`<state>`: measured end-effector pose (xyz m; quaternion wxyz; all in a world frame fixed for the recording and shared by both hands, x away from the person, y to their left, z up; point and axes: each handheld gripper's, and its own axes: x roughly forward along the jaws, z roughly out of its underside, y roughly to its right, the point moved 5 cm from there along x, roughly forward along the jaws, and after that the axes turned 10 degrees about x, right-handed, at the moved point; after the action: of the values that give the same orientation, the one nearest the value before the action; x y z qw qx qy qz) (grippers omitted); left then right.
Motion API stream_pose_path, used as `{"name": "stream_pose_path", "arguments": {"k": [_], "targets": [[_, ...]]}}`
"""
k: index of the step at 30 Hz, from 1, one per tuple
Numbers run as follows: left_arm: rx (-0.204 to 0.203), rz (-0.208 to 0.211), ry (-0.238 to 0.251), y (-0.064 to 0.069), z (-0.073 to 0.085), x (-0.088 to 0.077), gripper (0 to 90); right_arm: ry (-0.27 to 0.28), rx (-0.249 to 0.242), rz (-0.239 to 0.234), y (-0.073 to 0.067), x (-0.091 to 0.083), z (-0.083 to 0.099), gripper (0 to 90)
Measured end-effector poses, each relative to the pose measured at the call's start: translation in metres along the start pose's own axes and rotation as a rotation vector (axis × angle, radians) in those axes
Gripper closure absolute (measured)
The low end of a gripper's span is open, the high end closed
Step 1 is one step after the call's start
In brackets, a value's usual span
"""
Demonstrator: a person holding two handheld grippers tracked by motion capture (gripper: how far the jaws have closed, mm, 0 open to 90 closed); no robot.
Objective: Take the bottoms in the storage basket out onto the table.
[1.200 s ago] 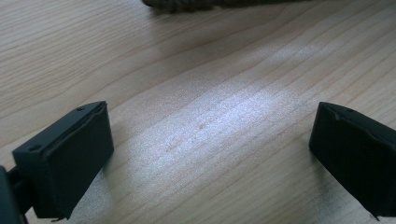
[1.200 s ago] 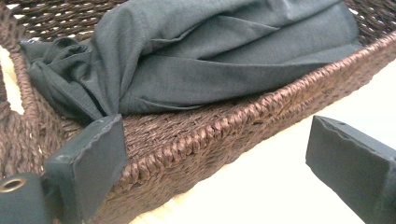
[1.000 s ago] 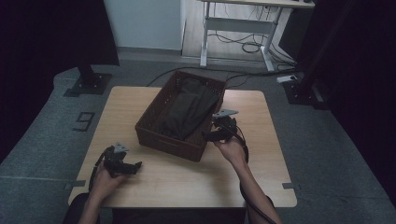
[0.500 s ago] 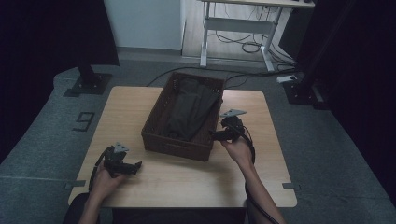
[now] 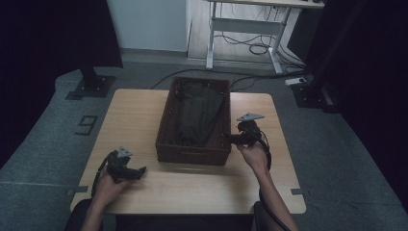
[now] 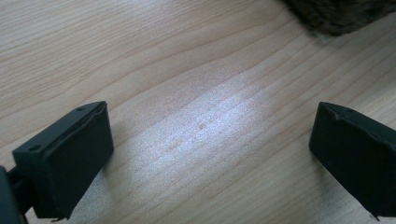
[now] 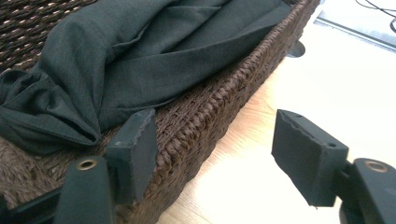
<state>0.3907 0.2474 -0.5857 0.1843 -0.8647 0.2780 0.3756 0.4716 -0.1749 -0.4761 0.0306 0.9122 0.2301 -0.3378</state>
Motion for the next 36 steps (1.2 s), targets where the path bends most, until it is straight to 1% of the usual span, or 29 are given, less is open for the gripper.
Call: {"name": "stream_pose_path", "arguments": {"k": [3,6,8,12,13,14,20,21,22,24,26,30,36], "targets": [[0.0,0.0,0.0,0.0,0.0,0.0,0.0,0.0,-0.001,0.008,0.004,-0.003,0.001,36.4],[0.0,0.0,0.0,0.0,0.0,0.0,0.0,-0.001,0.005,0.005,0.008,-0.005,0.002,40.8],[0.0,0.0,0.0,0.0,0.0,0.0,0.0,-0.006,0.02,-0.007,0.01,-0.006,0.003,45.4],[0.0,0.0,0.0,0.0,0.0,0.0,0.0,-0.012,0.034,-0.008,0.015,-0.009,0.004,53.3],[0.0,0.0,0.0,0.0,0.0,0.0,0.0,-0.012,0.034,-0.008,0.015,-0.009,0.004,53.3],[0.001,0.0,0.0,0.0,0.0,0.0,0.0,-0.02,0.037,-0.004,0.017,-0.011,0.004,56.7],[0.001,0.0,0.0,0.0,0.0,0.0,0.0,-0.031,0.052,0.0,0.023,-0.014,0.005,65.1],[0.001,0.0,0.0,0.0,0.0,0.0,0.0,-0.031,0.052,0.0,0.023,-0.014,0.005,65.1],[0.001,0.0,0.0,0.0,0.0,0.0,0.0,-0.035,0.06,-0.001,0.025,-0.015,0.005,68.2],[0.001,0.0,0.0,0.0,0.0,0.0,0.0,-0.041,0.071,0.0,0.027,-0.016,0.005,70.5],[0.001,0.0,0.0,0.0,0.0,0.0,0.0,-0.047,0.072,0.003,0.028,-0.017,0.006,73.2],[0.0,-0.001,0.0,0.0,0.0,0.0,0.0,-0.052,0.073,0.021,0.032,-0.018,0.006,75.2],[-0.005,-0.003,0.0,0.001,0.0,0.0,0.0,-0.052,0.095,0.042,0.041,-0.022,0.008,77.0]]}}
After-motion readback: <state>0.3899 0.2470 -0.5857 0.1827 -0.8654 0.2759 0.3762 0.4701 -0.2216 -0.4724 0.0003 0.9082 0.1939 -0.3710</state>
